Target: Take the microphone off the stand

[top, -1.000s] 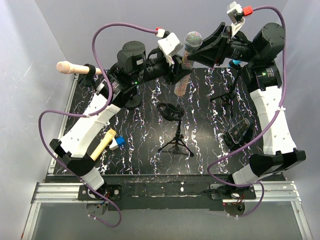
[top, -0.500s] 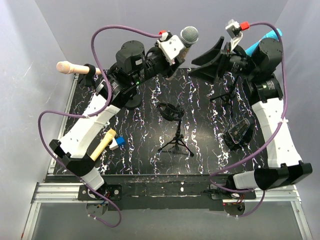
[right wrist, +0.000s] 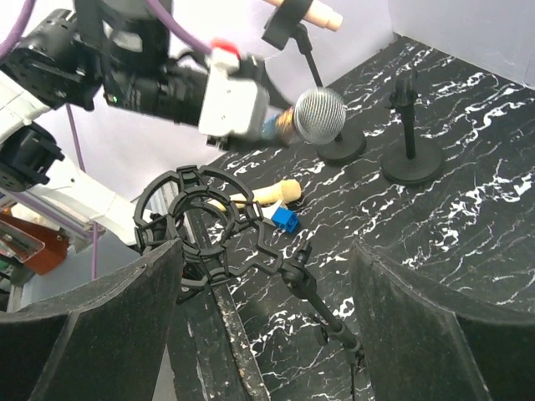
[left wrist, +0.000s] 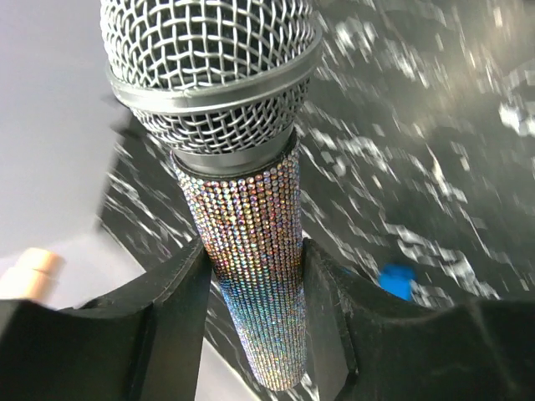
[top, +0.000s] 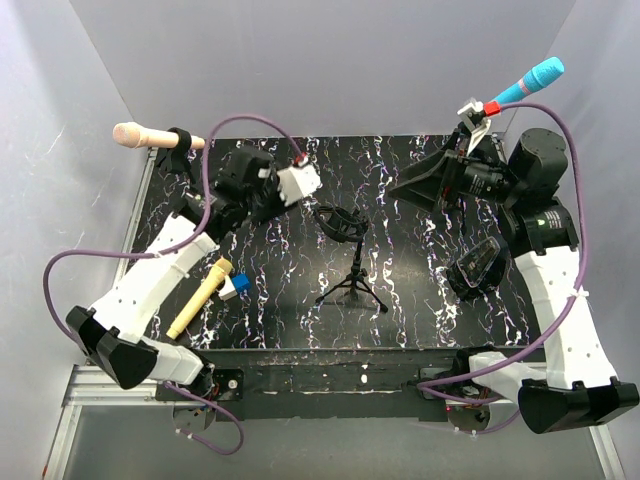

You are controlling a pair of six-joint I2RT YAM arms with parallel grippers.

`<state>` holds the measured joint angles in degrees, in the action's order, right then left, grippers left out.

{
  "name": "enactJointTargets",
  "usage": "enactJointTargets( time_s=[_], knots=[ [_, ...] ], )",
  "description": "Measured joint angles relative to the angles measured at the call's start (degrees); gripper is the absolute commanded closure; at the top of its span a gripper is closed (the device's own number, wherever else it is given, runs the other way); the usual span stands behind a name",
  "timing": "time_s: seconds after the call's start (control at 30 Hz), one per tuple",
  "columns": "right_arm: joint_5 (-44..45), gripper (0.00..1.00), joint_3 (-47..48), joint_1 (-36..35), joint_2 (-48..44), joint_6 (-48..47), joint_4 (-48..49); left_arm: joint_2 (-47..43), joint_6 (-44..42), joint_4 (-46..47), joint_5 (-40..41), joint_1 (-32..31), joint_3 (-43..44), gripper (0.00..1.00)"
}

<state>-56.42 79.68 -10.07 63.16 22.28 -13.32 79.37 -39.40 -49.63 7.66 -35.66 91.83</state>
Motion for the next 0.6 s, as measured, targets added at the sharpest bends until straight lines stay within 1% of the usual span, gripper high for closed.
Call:
enactJointTargets(
  time_s=[0.1,0.17,0.27,0.4,0.5,0.6],
  knots=[
    [1.0,0.15,-0.3,0.2,-0.8,-1.8,-2.9,-1.3,2.0,-5.6,1.3,0.0,-7.0,1.0],
    [1.3,0.15,-0.3,0.3,-1.0,-2.8,-4.2,-2.8,3.8,-7.4,0.3,0.6,-11.6,1.0],
    [1.7,0.15,-0.3,0.3,-1.0,-3.6,-5.6,-6.6,6.0,-10.5,-3.5,1.3,-18.4,1.0],
    [2.1,0.15,-0.3,0.3,-0.7,-4.5,-6.5,-11.3,9.2,-14.4,-10.4,1.4,-26.3,1.0],
    [2.1,0.16,-0.3,0.3,-0.1,-4.8,-6.8,-10.8,11.1,-14.0,-13.8,1.4,-30.9,1.0],
    [2.1,0.16,0.0,0.3,0.6,-5.4,-7.9,-8.9,12.3,-11.9,-15.0,1.4,-35.5,1.0]
  ],
)
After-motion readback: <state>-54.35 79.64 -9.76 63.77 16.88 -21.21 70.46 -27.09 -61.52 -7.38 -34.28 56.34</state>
